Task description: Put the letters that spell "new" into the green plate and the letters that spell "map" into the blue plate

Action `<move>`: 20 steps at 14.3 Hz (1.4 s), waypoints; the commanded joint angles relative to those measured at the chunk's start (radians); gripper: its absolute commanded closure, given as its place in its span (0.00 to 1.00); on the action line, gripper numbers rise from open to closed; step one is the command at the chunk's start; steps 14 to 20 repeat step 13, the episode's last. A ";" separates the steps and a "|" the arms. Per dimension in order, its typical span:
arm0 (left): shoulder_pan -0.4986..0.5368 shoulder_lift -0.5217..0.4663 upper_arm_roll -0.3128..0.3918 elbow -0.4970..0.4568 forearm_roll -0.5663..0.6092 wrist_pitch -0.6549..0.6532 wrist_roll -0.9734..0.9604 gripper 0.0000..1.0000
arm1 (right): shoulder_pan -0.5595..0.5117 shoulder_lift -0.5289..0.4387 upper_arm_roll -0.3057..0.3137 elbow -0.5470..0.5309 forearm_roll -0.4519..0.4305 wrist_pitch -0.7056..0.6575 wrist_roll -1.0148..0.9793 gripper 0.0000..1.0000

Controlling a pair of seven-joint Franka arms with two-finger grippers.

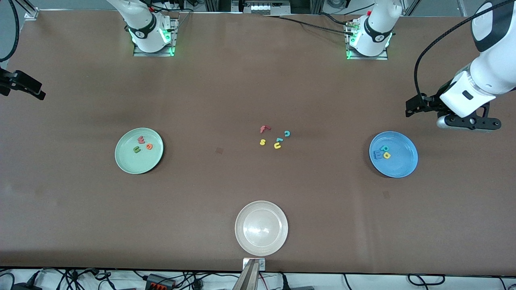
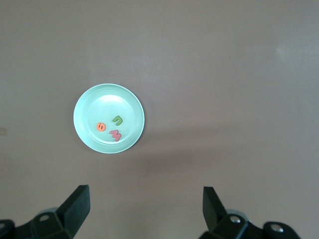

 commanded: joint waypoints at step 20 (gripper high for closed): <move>-0.002 0.039 0.009 0.080 0.023 -0.018 0.028 0.00 | 0.007 -0.010 -0.004 -0.010 -0.016 0.009 -0.014 0.00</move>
